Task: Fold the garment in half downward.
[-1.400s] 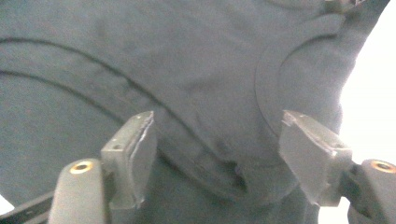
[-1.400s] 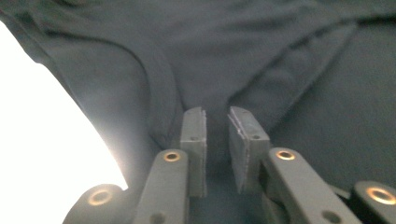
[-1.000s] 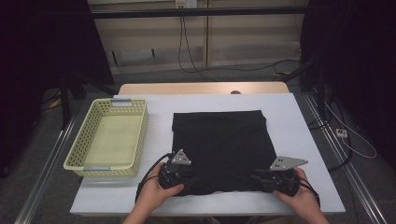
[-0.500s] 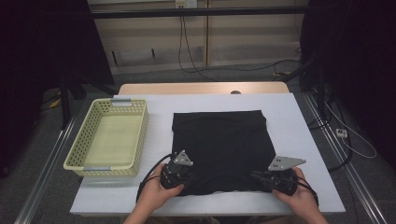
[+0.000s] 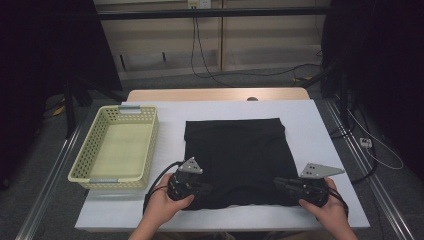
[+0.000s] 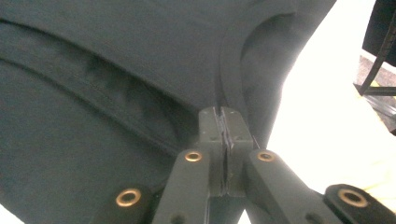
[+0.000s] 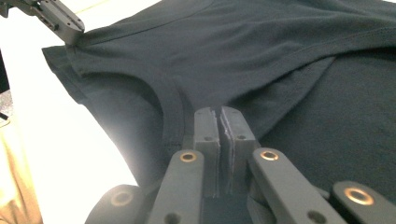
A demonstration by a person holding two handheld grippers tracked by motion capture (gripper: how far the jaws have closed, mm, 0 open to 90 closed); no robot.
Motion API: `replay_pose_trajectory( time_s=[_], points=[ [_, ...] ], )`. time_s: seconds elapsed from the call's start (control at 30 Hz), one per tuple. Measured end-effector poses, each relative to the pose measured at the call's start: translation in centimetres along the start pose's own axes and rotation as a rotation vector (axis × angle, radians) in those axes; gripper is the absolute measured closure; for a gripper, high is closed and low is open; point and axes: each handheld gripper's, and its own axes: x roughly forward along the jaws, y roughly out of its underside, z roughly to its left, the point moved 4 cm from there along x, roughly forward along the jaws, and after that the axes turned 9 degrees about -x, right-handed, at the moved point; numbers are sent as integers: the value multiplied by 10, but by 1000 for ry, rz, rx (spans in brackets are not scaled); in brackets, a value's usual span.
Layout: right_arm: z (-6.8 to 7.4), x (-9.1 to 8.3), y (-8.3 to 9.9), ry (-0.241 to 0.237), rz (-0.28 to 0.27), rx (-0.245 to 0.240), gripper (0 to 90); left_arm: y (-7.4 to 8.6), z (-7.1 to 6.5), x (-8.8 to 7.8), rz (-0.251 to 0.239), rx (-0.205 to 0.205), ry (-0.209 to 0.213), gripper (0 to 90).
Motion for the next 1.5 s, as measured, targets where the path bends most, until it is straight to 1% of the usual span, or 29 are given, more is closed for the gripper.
replay_pose_trajectory(
  time_s=[0.13, 0.17, 0.23, 0.27, 0.37, 0.43, 0.47, 0.5, 0.53, 0.57, 0.6, 0.63, 0.67, 0.73, 0.83, 0.87, 0.93, 1.0, 1.03, 1.07, 1.1, 1.13, 1.17, 1.2, 1.3, 1.33, 1.37, 1.4, 1.5],
  points=[
    [0, -6, -1, -11, -23, 15, 866, -1, 0, -2, -13, -7, 12, 891],
    [0, -7, -2, -17, -31, 18, 867, -2, -2, -5, -21, -7, 17, 892],
    [0, -10, -3, -13, -39, 19, 867, -5, -5, -9, -39, -6, 30, 892],
    [0, -12, -4, -21, -46, 24, 868, -6, -7, -11, -46, -3, 32, 892],
    [1, -18, -6, -25, -60, 30, 868, -5, -11, -12, -41, 4, 47, 892],
    [5, -20, -6, -46, -59, 39, 868, -3, -12, -9, -15, 19, 32, 892],
    [8, -20, -5, -61, -57, 43, 868, -3, -12, -9, -15, 19, 32, 892],
    [11, -18, -3, -66, -52, 44, 868, -1, -10, -6, -1, 15, 29, 892],
    [15, -14, -1, -72, -32, 39, 867, 0, -9, -4, 8, 15, 27, 892],
    [18, -11, 1, -69, -2, 18, 867, 1, -8, -3, 13, 12, 20, 891],
    [19, -9, 2, -64, 24, 0, 867, 1, -7, -2, 14, 12, 26, 891],
    [20, -8, 1, -66, 25, -2, 868, 1, -8, -2, 15, 13, 24, 892],
    [19, -8, 1, -74, 18, 9, 867, 1, -8, -2, 15, 13, 24, 891],
    [19, -12, 0, -74, 3, 12, 867, 0, -8, -8, 1, 11, 26, 892],
    [17, -16, -1, -83, -18, 28, 867, 1, -8, -10, -6, 7, 36, 891],
    [18, -15, 0, -84, -9, 30, 867, 5, -7, -9, 2, 2, 26, 891],
    [20, -13, 3, -91, 6, 29, 867, 8, -6, -5, 14, -3, 28, 891],
    [22, -11, 7, -89, 24, 23, 866, 9, -5, -3, 22, -1, 25, 890],
    [22, -9, 10, -82, 34, 19, 866, 11, -4, 3, 37, -5, 17, 890],
    [21, -6, 12, -86, 53, 18, 866, 11, -4, 3, 37, -5, 17, 890],
    [20, -5, 14, -85, 70, 19, 866, 14, -2, 8, 61, -7, 23, 890],
    [19, -4, 16, -84, 76, 23, 866, 15, -1, 10, 71, -6, 18, 890],
    [19, -4, 16, -84, 76, 23, 866, 15, -1, 10, 71, -6, 18, 889],
    [17, -3, 19, -82, 84, 32, 865, 16, -1, 10, 74, -7, -3, 888],
    [15, -3, 20, -82, 85, 33, 863, 16, 0, 10, 68, -16, 10, 885],
    [15, -3, 21, -80, 89, 37, 862, 17, 2, 11, 72, -19, 8, 881],
    [15, -2, 22, -76, 93, 34, 861, 17, 2, 11, 81, -16, -8, 881],
    [15, -1, 23, -72, 97, 30, 859, 18, 3, 12, 84, -17, -3, 880],
    [15, -1, 22, -66, 98, 22, 847, 19, 3, 14, 96, -19, -10, 873]
  ],
)
